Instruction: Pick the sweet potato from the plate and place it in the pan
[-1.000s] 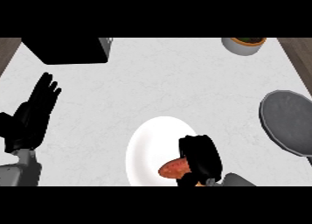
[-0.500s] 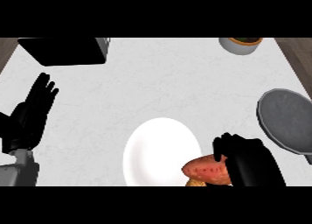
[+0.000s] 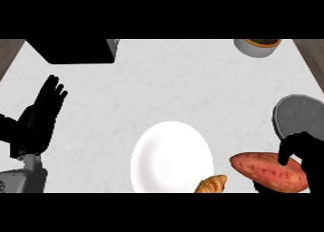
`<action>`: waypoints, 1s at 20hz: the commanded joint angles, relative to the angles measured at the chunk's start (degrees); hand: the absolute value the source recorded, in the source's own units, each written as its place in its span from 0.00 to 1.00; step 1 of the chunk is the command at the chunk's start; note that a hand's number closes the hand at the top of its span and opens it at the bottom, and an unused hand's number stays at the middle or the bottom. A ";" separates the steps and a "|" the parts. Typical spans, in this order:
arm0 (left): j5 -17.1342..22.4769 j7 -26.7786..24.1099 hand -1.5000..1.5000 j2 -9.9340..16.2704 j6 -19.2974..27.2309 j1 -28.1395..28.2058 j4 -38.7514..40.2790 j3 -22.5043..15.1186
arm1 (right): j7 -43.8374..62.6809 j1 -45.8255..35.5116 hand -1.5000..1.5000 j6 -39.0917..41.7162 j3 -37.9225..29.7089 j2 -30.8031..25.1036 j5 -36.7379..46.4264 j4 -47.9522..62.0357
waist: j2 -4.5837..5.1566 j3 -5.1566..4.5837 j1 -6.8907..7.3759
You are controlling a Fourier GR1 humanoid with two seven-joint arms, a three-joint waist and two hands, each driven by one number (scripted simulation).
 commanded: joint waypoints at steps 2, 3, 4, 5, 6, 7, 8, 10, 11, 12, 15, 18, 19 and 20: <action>-0.53 1.14 0.50 -0.67 0.49 0.23 -1.65 -0.69 | -7.73 6.81 1.00 -7.47 -15.17 -4.04 -10.87 2.99 | 0.13 0.10 0.21; -1.25 1.63 0.50 -0.88 1.04 1.44 -3.08 -1.16 | -9.96 8.33 1.00 -7.93 -16.78 -3.91 -13.10 4.53 | 0.10 0.09 0.38; -1.10 1.60 0.50 -0.13 0.84 -1.06 -0.27 -0.08 | -11.97 8.27 1.00 -8.78 -20.37 -4.47 -15.99 5.12 | 0.16 0.08 0.08; 0.07 -1.33 0.50 0.00 -1.29 1.06 0.46 0.43 | -14.86 9.64 1.00 -10.16 -21.67 -3.77 -16.41 8.40 | 0.18 0.06 0.30; -0.64 0.51 0.50 -0.54 -0.35 2.01 -2.64 -0.84 | -16.93 6.52 1.00 -10.23 -24.79 -3.60 -19.99 13.25 | 0.23 0.09 0.94; 0.25 0.17 0.50 -0.48 -0.70 -0.24 0.52 0.31 | -21.65 12.24 1.00 -12.26 -27.14 -5.15 -21.97 11.56 | 0.12 0.09 -0.21; -0.12 -3.44 0.50 -0.71 -1.80 1.92 1.15 0.14 | -24.15 10.89 1.00 -13.02 -26.94 -3.05 -21.18 17.67 | 0.24 0.07 0.52; -0.21 -0.54 0.50 0.38 -1.09 -3.14 3.94 1.12 | -31.07 11.17 1.00 -14.52 -31.96 -3.49 -26.81 22.28 | 0.29 0.10 0.06; 0.56 -0.64 0.50 0.81 -1.45 -3.12 4.22 2.21 | -33.58 13.37 1.00 -15.22 -32.66 -2.44 -26.78 24.34 | 0.22 0.08 0.12; -2.07 -0.96 0.50 -1.93 0.46 0.97 -0.90 -1.64 | -37.93 12.27 1.00 -15.81 -33.37 -1.81 -28.76 29.47 | 0.20 0.13 0.88; -0.11 -0.54 0.50 -0.96 -1.94 -0.26 0.81 -0.61 | -48.31 9.51 1.00 -14.76 -36.20 -0.92 -32.25 39.84 | 0.34 0.08 1.22; -2.34 1.45 0.50 -2.00 1.46 -4.40 1.78 -1.02 | -58.42 6.76 1.00 -14.28 -35.38 2.17 -33.63 48.85 | 0.41 0.09 1.39; -1.26 -1.70 0.50 -0.91 -1.37 -3.23 4.53 -0.12 | -61.54 3.80 1.00 -14.69 -35.19 2.93 -33.39 55.34 | 0.65 0.11 2.03; -1.27 1.88 0.50 -1.58 -1.01 0.17 -2.54 -2.26 | -61.97 0.17 1.00 -12.73 -34.21 3.54 -34.01 57.77 | 0.52 0.14 3.08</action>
